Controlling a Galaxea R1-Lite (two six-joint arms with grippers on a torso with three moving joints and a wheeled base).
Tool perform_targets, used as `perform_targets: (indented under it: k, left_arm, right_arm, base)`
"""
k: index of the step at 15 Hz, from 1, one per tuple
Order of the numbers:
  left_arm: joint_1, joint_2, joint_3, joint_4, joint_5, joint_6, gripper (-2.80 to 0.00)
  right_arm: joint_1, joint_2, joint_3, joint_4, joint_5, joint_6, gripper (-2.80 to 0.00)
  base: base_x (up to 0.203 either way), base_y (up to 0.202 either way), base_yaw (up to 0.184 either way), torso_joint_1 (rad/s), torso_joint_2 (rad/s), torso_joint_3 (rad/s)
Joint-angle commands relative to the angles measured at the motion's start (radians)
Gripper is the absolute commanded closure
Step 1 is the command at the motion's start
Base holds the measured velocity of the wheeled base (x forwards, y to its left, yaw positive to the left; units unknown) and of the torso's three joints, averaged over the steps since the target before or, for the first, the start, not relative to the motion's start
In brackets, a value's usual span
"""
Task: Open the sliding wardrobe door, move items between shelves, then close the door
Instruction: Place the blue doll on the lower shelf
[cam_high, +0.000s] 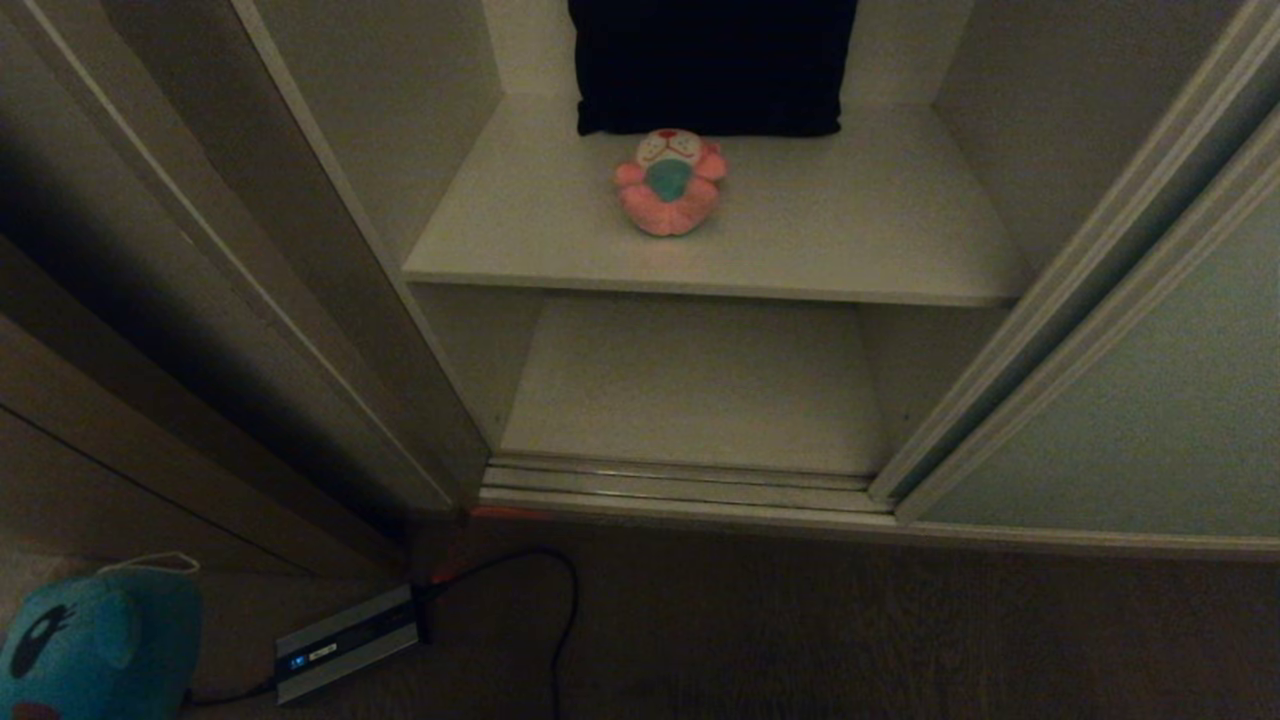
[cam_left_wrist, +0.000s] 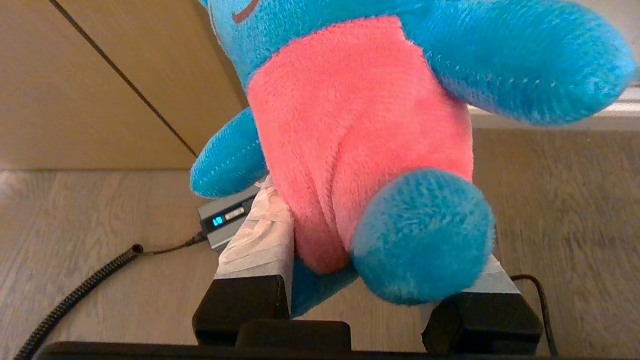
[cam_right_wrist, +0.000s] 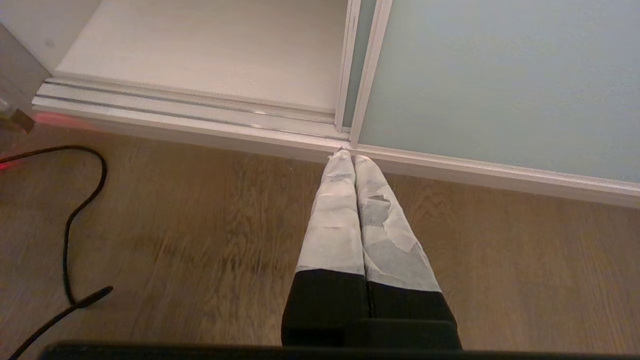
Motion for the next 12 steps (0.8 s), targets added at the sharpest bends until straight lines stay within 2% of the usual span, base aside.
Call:
perform_targets:
  k: [1,12]
  left_arm:
    - [0.000,0.005,-0.002,0.006,0.000,0.000,0.00]
    - [0.000,0.005,-0.003,0.008,0.000,-0.006,0.00]
  right_arm:
    - [0.000,0.000,0.005,0.000,0.001,-0.002,0.00]
    - [0.000,0.000,0.004,0.000,0.001,-0.001,0.00]
  base:
    - [0.000,0.000,0.000,0.002,0.00,-0.120]
    - [0.000,0.000,0.000,0.003,0.00,-0.186]
